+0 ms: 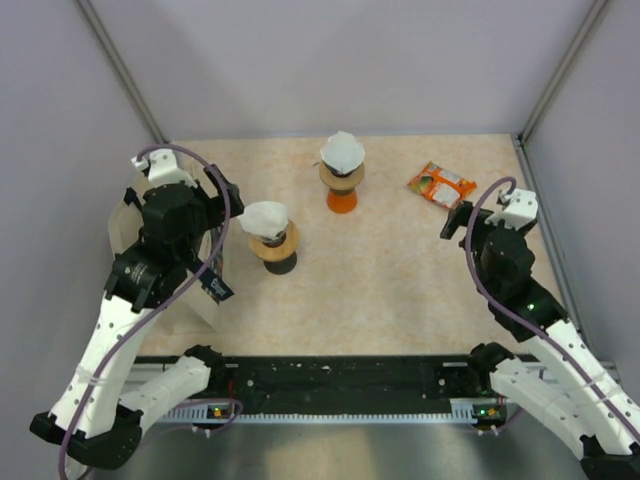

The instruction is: Place the coffee filter in the dripper

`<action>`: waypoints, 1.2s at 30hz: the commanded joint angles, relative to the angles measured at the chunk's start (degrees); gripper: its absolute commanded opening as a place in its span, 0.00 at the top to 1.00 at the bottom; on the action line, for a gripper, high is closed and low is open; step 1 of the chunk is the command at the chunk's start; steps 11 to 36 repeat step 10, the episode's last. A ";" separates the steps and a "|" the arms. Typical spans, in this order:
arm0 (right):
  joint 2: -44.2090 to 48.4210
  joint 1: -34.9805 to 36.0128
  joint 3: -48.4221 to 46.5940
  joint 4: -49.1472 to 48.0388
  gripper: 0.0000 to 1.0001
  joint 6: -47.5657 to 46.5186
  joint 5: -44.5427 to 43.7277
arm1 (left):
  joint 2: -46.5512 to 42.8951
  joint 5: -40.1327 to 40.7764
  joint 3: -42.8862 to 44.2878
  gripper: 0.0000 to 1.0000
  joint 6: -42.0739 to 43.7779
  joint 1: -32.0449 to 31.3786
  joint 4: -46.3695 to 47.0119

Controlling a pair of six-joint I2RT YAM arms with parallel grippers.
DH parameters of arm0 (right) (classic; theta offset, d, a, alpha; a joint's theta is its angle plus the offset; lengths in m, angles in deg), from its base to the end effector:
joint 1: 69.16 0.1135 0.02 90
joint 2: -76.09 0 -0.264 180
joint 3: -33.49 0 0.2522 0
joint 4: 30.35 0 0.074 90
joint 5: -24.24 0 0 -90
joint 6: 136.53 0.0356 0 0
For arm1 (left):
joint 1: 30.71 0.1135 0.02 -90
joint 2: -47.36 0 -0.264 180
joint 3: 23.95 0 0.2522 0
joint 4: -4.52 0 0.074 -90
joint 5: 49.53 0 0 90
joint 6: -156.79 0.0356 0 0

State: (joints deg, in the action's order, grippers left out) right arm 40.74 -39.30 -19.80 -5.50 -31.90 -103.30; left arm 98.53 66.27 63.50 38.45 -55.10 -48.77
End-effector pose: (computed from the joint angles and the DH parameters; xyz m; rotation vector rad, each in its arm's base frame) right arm 0.1375 0.0539 0.3316 0.2648 1.6453 0.0334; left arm 0.1514 -0.0516 0.4374 -0.3704 1.8056 -0.2241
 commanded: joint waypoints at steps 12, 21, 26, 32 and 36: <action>-1.39 0.28 -11.36 15.37 0.01 2.68 2.64 | -1.78 0.04 -2.85 0.01 1.00 -0.14 6.66; -1.39 0.28 -11.36 15.37 0.01 2.68 2.64 | -1.78 0.04 -2.85 0.01 1.00 -0.14 6.66; -1.39 0.28 -11.36 15.37 0.01 2.68 2.64 | -1.78 0.04 -2.85 0.01 1.00 -0.14 6.66; -1.39 0.28 -11.36 15.37 0.01 2.68 2.64 | -1.78 0.04 -2.85 0.01 1.00 -0.14 6.66; -1.39 0.28 -11.36 15.37 0.01 2.68 2.64 | -1.78 0.04 -2.85 0.01 1.00 -0.14 6.66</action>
